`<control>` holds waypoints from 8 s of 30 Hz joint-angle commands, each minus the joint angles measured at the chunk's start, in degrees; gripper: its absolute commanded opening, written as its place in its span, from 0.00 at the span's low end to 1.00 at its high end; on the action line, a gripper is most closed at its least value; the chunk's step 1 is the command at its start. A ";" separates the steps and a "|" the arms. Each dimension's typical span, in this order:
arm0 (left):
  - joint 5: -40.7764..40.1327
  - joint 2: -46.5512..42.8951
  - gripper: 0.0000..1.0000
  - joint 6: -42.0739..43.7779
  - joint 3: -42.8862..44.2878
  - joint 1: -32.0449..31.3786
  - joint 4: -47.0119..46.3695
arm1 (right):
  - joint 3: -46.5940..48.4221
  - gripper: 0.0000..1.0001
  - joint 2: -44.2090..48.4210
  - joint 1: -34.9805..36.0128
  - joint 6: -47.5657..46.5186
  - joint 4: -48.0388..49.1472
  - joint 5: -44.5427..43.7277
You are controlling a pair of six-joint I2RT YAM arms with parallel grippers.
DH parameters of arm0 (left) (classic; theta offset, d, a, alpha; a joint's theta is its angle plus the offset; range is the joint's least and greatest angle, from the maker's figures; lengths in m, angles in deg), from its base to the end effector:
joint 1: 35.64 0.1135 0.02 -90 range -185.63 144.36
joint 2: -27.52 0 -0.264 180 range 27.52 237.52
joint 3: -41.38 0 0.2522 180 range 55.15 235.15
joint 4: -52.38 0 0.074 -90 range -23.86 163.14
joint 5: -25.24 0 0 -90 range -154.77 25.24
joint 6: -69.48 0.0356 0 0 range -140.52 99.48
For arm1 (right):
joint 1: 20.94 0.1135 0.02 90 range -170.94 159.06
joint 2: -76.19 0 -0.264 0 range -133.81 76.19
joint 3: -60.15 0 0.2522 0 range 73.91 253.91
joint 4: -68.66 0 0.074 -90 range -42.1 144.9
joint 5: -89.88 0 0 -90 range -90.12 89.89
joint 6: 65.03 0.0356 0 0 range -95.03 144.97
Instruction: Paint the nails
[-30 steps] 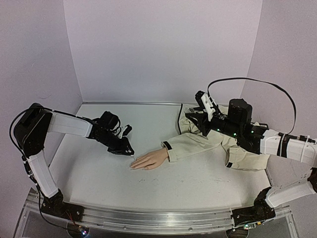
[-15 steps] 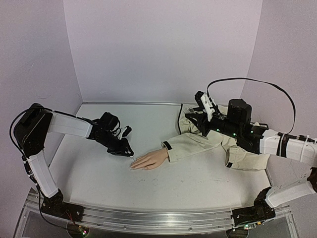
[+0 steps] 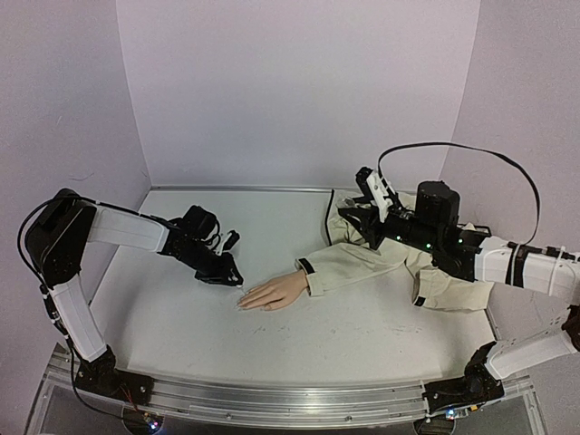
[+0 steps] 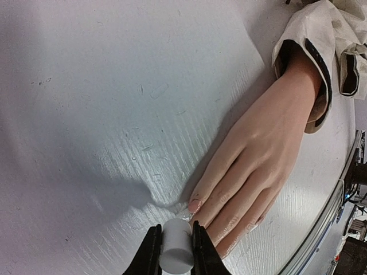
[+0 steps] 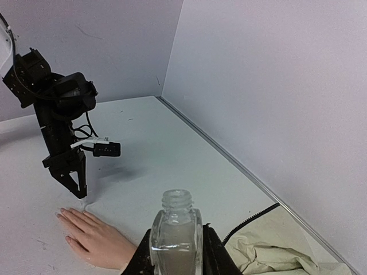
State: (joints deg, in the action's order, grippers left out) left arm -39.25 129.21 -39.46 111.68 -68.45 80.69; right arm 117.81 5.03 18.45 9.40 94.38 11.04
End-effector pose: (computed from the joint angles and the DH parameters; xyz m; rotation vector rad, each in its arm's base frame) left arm 0.2794 -0.1984 0.1490 0.4949 2.6854 -0.8772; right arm 0.2170 0.1871 0.3275 -0.7782 1.1371 0.4807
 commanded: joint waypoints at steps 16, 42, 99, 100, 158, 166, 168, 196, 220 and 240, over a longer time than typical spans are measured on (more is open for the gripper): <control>0.00 -5.40 0.00 0.78 1.72 0.30 0.46 | 2.33 0.00 0.23 -0.29 0.68 4.73 0.93; 2.67 0.55 0.00 0.04 4.28 0.25 -1.26 | 2.42 0.00 -0.12 -0.37 0.63 4.73 0.95; 1.16 -1.98 0.00 -0.13 0.44 0.30 -0.75 | 2.64 0.00 -0.43 -0.46 1.07 4.68 1.96; 1.03 -2.24 0.00 -0.13 0.42 0.30 -0.77 | 2.68 0.00 -0.39 -0.46 1.07 4.71 1.94; 3.54 1.34 0.00 -0.42 4.47 0.30 -1.32 | 2.51 0.00 -0.96 -0.55 0.81 4.72 1.94; 3.31 1.41 0.00 -0.51 4.21 0.30 -1.29 | 2.64 0.00 -1.00 -0.55 0.81 4.72 1.94; 3.17 1.20 0.00 -0.57 4.08 0.30 -1.28 | 2.68 0.00 -1.05 -0.55 0.89 4.72 1.97; 1.56 -1.36 0.00 -0.40 1.26 0.30 -0.40 | 2.71 0.00 -1.22 -0.59 1.16 4.72 2.51; -0.41 -4.94 0.00 -0.48 1.46 0.30 0.66 | 2.51 0.00 -0.91 -0.62 1.30 4.72 2.95; 2.76 -0.01 0.00 -0.66 3.86 0.30 -1.05 | 2.51 0.00 -1.13 -0.64 1.07 4.72 2.57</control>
State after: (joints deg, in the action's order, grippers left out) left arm -37.74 128.73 -40.05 113.12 -68.43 81.54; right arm 117.81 3.96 18.17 9.86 94.77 12.94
